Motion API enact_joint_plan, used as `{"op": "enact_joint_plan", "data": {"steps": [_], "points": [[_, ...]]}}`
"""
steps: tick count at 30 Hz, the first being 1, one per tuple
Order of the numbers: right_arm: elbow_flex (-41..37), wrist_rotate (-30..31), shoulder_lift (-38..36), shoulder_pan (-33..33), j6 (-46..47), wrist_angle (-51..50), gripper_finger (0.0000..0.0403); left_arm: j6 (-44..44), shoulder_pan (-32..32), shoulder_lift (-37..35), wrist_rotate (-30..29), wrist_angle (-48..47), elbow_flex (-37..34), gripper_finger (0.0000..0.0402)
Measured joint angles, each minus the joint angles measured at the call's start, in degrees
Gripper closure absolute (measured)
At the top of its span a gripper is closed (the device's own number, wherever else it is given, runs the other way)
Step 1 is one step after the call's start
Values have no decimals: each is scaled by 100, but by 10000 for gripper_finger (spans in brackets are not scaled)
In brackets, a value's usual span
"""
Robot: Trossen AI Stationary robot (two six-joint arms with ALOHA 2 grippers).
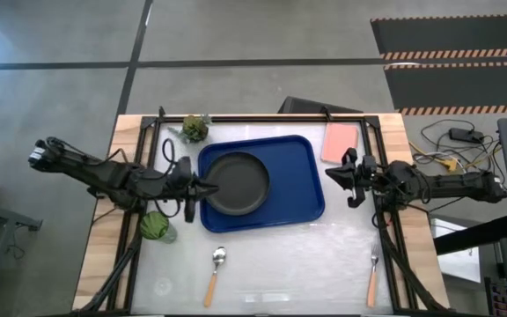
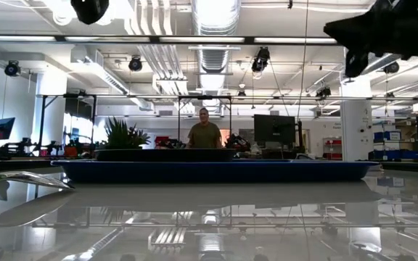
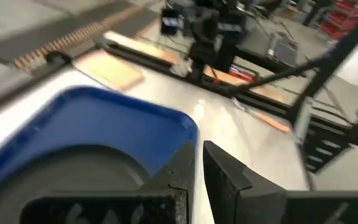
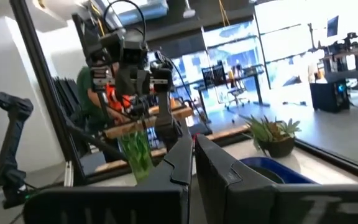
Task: Pick and place plate/cup/fork/spoon on tray
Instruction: Put the green cup on the blue tray to the top right of the black plate
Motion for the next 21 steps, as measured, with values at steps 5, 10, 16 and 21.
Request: {"op": "enact_joint_plan", "data": {"steps": [5,10,16,21], "points": [[718,-1,911,0,-214,-358,394,-1200,-193,-91,33,-1187,209,387],[1466,-6,1641,0,-827,-763,394,-2290,-329,351,445,-2322,683,387],[2057,-17,2106,-2,-1415,-1024,394,-3525,-513,1331,1328,-4139,1728,387],[2136,-30,2173,-2,-1654,-1126,394,-4301,-724,2009,2400,-5288,2440,387]]}}
